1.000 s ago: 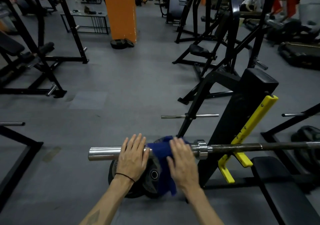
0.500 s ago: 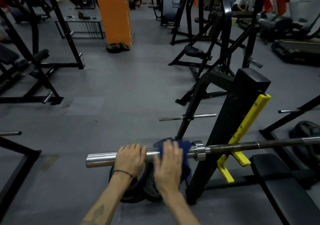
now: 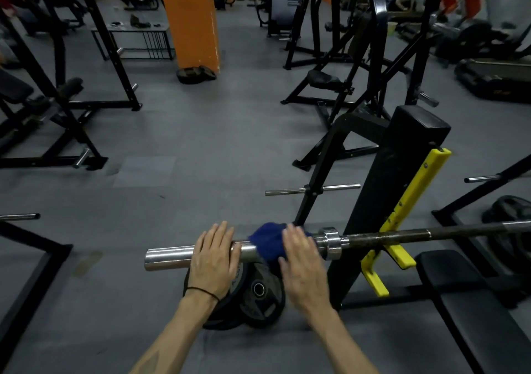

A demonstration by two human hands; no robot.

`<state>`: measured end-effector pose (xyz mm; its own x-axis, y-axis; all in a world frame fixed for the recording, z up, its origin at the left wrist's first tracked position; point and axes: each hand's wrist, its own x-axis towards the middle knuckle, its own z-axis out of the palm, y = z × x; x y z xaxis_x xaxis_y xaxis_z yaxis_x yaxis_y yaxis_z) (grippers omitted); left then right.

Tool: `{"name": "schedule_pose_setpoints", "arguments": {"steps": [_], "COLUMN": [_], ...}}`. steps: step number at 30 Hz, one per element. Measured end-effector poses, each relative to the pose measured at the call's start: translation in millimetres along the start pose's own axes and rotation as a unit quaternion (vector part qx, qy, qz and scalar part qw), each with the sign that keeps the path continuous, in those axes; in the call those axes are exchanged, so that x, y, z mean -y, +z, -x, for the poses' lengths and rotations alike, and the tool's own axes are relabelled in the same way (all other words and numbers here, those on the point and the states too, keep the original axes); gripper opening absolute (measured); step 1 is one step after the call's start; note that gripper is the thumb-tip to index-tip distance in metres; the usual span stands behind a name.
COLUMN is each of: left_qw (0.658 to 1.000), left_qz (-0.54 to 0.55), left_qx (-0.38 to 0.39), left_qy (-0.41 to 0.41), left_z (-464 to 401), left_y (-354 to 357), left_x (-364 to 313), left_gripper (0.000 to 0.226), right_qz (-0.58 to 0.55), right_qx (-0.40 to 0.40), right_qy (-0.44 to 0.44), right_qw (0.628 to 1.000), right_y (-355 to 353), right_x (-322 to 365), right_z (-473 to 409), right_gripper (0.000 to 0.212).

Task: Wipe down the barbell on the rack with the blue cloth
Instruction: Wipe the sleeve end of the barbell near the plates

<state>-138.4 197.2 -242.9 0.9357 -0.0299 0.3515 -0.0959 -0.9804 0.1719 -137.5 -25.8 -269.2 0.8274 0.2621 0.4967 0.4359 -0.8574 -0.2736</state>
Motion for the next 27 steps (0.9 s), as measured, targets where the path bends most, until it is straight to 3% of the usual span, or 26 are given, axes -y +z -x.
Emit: {"name": "schedule_pose_setpoints", "arguments": {"steps": [2, 3, 4, 6, 7, 8, 11, 13, 15, 17, 18, 20, 22, 23, 25, 27], "left_qw": [1.0, 1.0, 1.0, 1.0, 1.0, 1.0, 1.0, 1.0, 1.0, 1.0, 1.0, 0.999, 0.999, 0.998, 0.998, 0.997], "left_qz": [0.006, 0.009, 0.009, 0.001, 0.0, 0.004, 0.008, 0.005, 0.001, -0.004, -0.003, -0.005, -0.009, -0.012, -0.016, -0.024], "left_qx": [-0.016, -0.024, -0.024, -0.018, -0.017, -0.014, -0.008, -0.019, -0.022, -0.023, -0.022, -0.028, -0.045, -0.053, -0.056, -0.064], "left_qy": [0.0, 0.0, 0.002, 0.007, 0.007, 0.004, -0.005, 0.0, 0.008, 0.009, 0.011, 0.017, 0.021, 0.025, 0.03, 0.037], "left_z": [1.2, 0.4, -1.1, -0.9, -0.6, -0.7, 2.8, 6.0, 9.6, 12.6, 11.8, 10.5, 8.9, 8.9, 12.4, 14.7], "left_y": [-0.6, 0.5, 0.0, -1.2, -1.8, -3.1, -5.5, -3.0, 1.0, 3.2, 3.2, 3.9, 6.7, 8.8, 11.4, 12.3], "left_x": [-4.3, -4.6, -4.4, -3.5, -3.1, -2.7, -1.5, 1.1, 4.7, 8.5, 9.5, 10.0, 9.7, 9.9, 12.2, 15.0], "left_gripper": [0.051, 0.051, 0.051, 0.051, 0.052, 0.052, 0.051, 0.049, 0.049, 0.049, 0.05, 0.051, 0.051, 0.051, 0.052, 0.051], "right_qz": [-0.025, -0.037, -0.052, -0.037, -0.018, -0.007, -0.034, -0.051, -0.052, -0.009, 0.002, -0.012, -0.035, -0.05, -0.038, -0.003], "right_qx": [-0.039, -0.041, -0.015, 0.036, 0.044, 0.04, -0.024, -0.043, 0.002, 0.03, 0.025, -0.011, -0.04, -0.02, 0.032, 0.034], "right_qy": [0.157, 0.17, 0.125, -0.053, -0.095, -0.081, 0.137, 0.176, 0.035, -0.073, -0.054, 0.094, 0.184, 0.156, 0.0, -0.041], "right_qw": [0.987, 0.984, 0.991, 0.997, 0.994, 0.996, 0.99, 0.982, 0.998, 0.997, 0.998, 0.995, 0.981, 0.986, 0.999, 0.999], "right_y": [-4.4, 2.6, 9.3, 13.2, 8.6, 2.9, -5.0, 8.0, 17.8, 11.1, 5.6, -2.9, 5.2, 11.6, 17.6, 7.9], "right_x": [12.2, 30.4, 48.1, 52.3, 36.4, 17.4, 4.4, 38.8, 55.8, 27.6, 9.9, -0.5, 32.3, 51.6, 60.1, 24.3], "right_z": [2.3, 0.4, 0.7, 3.1, 0.3, -0.7, 4.7, -0.7, 0.4, -0.4, 1.4, 7.9, 2.6, -0.2, 2.9, 4.1], "right_gripper": [0.061, 0.062, 0.064, 0.066, 0.065, 0.063, 0.059, 0.06, 0.06, 0.06, 0.06, 0.06, 0.063, 0.063, 0.065, 0.064]}}
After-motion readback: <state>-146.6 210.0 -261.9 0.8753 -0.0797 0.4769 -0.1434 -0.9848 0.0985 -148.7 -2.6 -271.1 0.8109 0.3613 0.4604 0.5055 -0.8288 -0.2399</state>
